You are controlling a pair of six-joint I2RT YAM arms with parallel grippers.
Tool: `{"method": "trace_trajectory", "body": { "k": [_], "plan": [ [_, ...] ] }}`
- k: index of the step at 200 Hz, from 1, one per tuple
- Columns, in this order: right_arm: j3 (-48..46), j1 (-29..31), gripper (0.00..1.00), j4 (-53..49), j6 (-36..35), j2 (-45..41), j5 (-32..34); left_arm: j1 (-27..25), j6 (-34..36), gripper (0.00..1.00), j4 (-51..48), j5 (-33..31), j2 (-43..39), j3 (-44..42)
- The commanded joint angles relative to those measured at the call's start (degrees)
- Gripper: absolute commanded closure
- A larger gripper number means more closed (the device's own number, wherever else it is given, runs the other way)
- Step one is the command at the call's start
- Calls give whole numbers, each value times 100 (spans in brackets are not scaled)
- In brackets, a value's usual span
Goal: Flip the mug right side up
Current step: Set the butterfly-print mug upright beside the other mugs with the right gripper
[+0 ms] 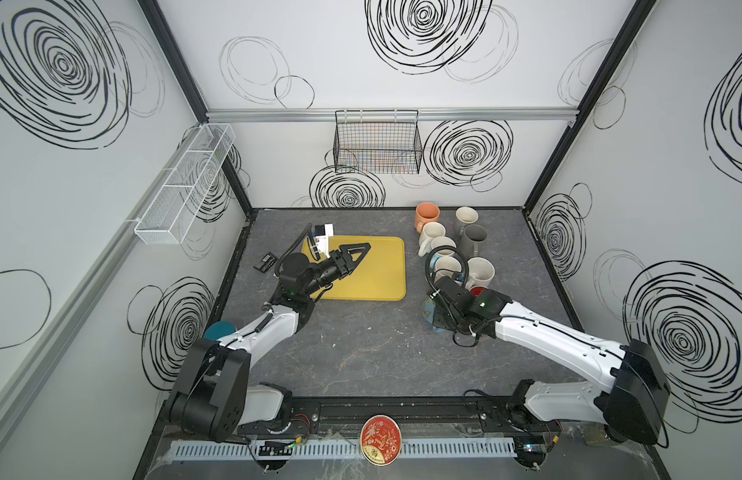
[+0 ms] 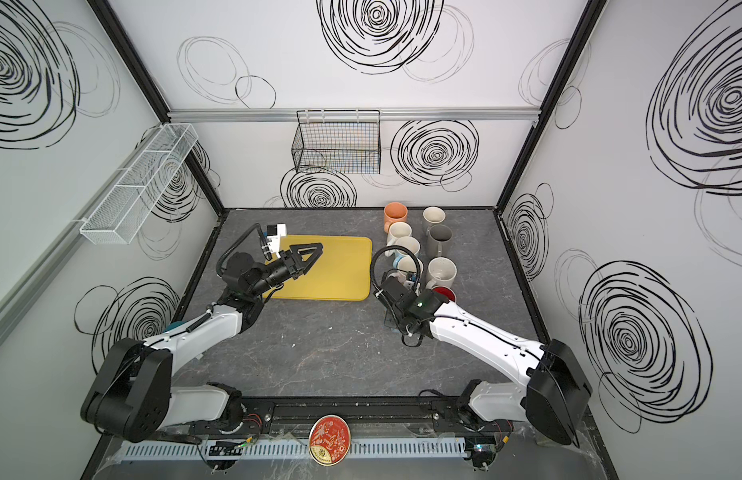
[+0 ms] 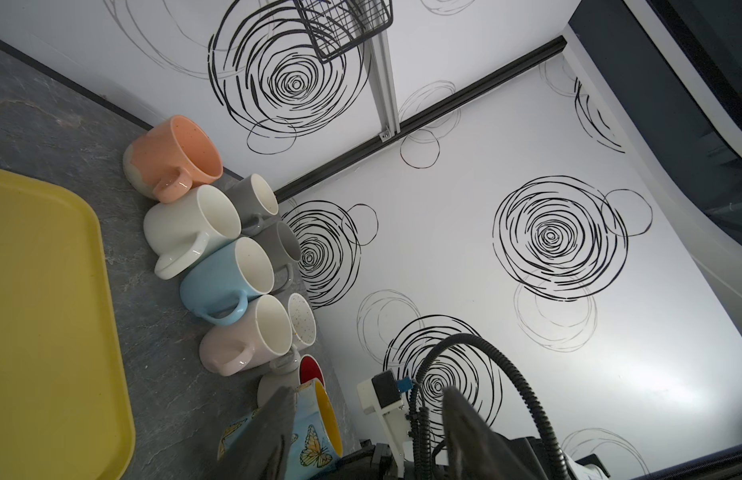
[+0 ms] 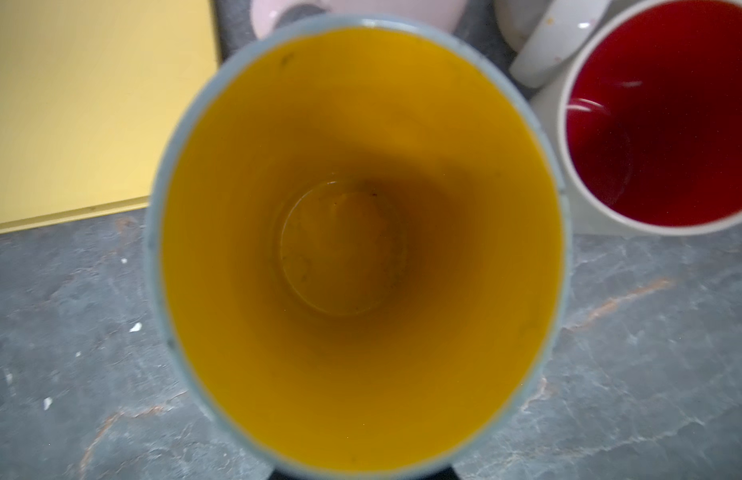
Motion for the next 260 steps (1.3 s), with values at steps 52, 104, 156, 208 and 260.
{"method": "trace_trajectory", "body": {
  "k": [52,104,156,208,260],
  "plan": [
    [268,-309,100,-7,505,402,876,-11,91,41,186,-75,-182,-46],
    [638,-467,100,-134,608,1015,879,18,145,41,83,-35,-192,-35],
    [991,-513,100,-247,1033,1409,1280,110,97,41,83,66,-228,9],
    [1194,-680,86,-102,1136,1794,996,322,150,41,-64,197,-395,-68],
    [1235,-691,62,155,1146,1732,781,554,350,41,-455,338,-697,-188]
  ]
}}
